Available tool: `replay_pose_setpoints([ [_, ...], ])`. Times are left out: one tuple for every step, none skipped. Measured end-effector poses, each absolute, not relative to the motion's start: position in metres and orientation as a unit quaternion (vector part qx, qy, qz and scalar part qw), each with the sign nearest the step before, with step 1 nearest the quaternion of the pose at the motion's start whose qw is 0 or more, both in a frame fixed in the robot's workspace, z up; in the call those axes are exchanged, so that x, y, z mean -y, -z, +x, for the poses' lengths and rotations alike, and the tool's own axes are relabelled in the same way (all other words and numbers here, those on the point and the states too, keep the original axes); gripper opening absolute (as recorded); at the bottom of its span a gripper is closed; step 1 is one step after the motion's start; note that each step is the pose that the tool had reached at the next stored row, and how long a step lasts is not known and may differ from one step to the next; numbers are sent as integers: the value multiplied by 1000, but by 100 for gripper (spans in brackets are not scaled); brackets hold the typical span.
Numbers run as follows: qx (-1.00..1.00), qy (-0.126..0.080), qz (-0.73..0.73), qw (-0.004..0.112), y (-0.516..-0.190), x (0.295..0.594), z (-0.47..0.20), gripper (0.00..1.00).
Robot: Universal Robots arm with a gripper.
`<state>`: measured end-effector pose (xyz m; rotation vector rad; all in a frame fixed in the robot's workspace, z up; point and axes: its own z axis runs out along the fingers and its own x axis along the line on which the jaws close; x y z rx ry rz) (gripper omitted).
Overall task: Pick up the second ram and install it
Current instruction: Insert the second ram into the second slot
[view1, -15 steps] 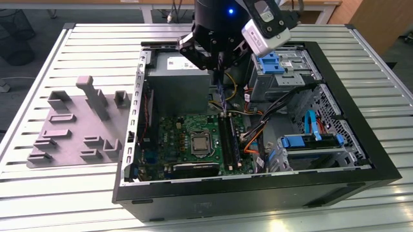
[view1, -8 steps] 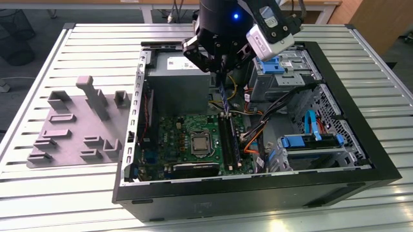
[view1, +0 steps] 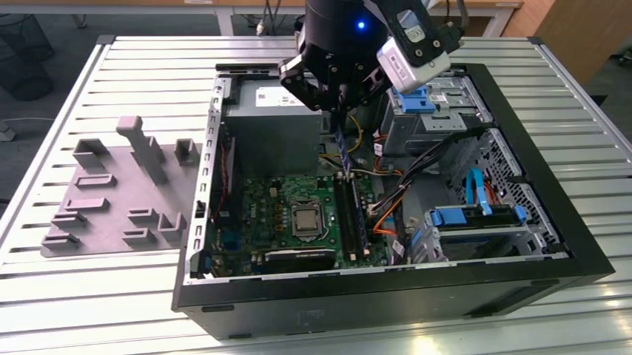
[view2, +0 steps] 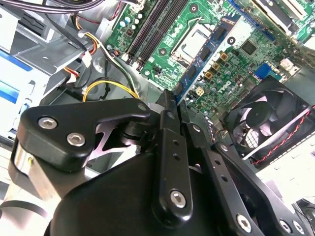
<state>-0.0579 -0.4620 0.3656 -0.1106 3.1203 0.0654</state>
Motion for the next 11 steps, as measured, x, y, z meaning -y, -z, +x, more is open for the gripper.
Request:
replay_pose_setpoints([
  [-999,-21,-35,9,-366,462,-58,14],
  [-999,-21,-35,9,-366,462,-58,14],
  [-999,-21,-34,9,-366,462,-58,14],
  [-999,-21,-31,9,-365,462,-58,14],
  [-999,-21,-29,10,-365,462,-58,14],
  [-999,-21,-28,10,-364,462,-58,14],
  [-999,-21,-28,10,-363,462,-58,14],
  [-999,-21,-28,10,-362,462,-58,14],
  [-999,-21,-28,9,-361,462,-58,14],
  [-999,-21,-28,9,-360,462,-58,14],
  [-999,-21,-27,9,-359,462,-58,14],
])
